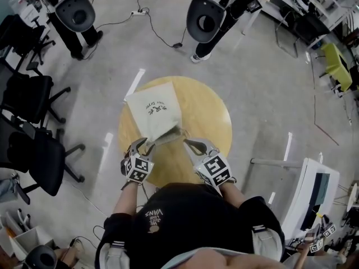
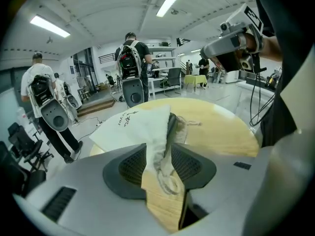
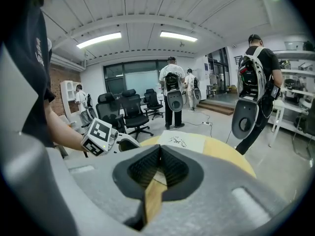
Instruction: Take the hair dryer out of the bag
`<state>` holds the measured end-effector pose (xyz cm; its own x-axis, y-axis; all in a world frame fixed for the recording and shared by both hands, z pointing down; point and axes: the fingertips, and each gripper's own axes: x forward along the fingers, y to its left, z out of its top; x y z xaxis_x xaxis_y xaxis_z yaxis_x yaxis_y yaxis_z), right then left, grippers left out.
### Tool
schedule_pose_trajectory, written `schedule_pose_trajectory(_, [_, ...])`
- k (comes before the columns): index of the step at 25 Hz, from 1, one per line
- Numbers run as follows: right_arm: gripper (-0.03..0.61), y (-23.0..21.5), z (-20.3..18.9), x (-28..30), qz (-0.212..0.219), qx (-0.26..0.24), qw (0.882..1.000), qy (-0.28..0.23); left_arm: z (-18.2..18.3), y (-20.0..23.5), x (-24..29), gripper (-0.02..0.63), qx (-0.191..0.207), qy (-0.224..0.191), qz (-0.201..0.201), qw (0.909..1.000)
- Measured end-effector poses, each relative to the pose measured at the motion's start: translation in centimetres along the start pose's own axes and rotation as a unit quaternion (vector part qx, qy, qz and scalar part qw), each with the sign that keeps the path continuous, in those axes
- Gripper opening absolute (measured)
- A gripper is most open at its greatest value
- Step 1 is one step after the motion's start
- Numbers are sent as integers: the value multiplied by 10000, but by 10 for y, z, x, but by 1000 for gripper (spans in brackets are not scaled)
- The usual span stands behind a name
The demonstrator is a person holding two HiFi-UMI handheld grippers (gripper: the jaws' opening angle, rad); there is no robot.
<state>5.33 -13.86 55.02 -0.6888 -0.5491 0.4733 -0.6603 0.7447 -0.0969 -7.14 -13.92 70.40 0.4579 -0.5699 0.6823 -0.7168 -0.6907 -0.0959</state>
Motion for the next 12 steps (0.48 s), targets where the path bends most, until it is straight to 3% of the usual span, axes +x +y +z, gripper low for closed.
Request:
schedule_pose_trajectory(7, [0,-6,-2,14,169,-138,9997,108,-1,9,16,168,155,155,41,9998])
schedule_pose_trajectory(12, [0,0,-11,26,509,-284,9979,287,5,13,18,73,-354,157,-150,9991])
